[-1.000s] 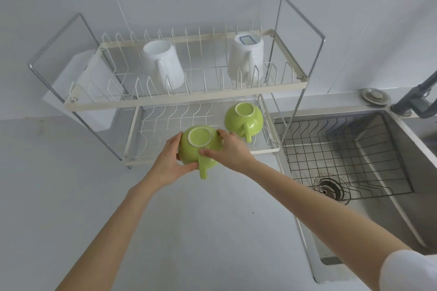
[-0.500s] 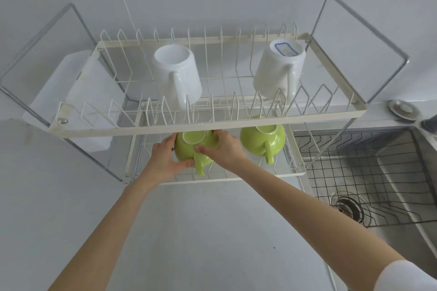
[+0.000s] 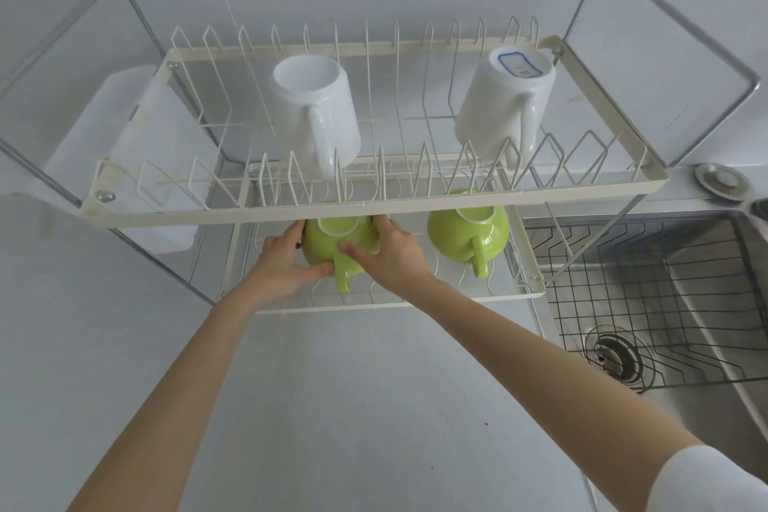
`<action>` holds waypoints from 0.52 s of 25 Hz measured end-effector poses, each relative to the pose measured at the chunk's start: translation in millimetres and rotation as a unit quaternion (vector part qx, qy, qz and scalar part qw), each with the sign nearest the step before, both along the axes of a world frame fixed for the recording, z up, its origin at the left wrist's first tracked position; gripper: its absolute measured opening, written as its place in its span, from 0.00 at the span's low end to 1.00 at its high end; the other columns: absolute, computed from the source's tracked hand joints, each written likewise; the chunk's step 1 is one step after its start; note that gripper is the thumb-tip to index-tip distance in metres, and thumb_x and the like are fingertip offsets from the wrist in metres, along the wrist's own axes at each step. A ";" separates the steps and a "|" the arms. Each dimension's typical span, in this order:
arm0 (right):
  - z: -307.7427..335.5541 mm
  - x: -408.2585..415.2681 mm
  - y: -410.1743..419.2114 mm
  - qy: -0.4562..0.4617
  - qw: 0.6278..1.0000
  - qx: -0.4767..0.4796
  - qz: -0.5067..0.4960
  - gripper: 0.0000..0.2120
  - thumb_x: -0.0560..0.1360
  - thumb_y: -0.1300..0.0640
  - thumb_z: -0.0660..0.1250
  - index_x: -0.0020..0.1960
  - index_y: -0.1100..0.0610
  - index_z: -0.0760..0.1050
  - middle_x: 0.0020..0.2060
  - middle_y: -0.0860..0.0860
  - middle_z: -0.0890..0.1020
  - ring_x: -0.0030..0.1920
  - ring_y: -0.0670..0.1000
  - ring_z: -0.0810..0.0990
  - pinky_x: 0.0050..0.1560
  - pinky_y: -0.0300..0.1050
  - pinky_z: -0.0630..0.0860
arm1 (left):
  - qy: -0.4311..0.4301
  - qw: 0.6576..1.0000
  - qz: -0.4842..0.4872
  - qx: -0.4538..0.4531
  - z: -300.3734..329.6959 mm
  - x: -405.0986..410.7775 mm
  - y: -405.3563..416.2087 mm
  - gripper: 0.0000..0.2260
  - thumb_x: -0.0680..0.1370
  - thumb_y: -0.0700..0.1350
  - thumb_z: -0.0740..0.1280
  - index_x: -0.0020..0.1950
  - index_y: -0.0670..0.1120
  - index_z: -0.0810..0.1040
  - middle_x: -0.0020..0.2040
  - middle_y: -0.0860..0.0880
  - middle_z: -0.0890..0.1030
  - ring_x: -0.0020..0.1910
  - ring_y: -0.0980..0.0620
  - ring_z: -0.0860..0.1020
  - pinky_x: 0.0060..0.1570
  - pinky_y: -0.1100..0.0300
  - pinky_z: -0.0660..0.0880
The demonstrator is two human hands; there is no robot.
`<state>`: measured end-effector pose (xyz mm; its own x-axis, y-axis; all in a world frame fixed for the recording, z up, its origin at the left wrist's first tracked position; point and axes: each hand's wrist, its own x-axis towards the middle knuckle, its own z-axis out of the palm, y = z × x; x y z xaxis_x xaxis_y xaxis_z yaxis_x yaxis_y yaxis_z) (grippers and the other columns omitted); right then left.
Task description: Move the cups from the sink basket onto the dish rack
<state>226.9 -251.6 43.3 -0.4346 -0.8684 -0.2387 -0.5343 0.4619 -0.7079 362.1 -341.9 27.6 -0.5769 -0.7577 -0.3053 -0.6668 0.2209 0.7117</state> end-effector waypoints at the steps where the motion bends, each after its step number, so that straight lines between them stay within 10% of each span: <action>1: 0.5 -0.5 0.5 0.001 1.000 0.003 0.011 0.31 0.74 0.44 0.64 0.69 0.61 0.62 0.63 0.58 0.74 0.63 0.59 0.72 0.58 0.49 0.70 | -0.001 1.000 0.001 0.008 2.2 -0.8 0.8 0.36 0.68 0.49 0.73 0.71 0.53 0.58 0.56 0.49 0.67 0.66 0.45 0.64 0.58 0.57 0.61; 13: 22.0 -4.6 63.4 0.120 0.988 0.012 0.100 0.30 0.78 0.49 0.58 0.75 0.57 0.52 0.76 0.54 0.58 0.76 0.55 0.54 0.74 0.52 0.54 | -0.117 0.986 -0.034 -0.115 38.6 7.9 50.8 0.39 0.72 0.50 0.68 0.75 0.46 0.49 0.76 0.46 0.58 0.73 0.45 0.61 0.70 0.50 0.61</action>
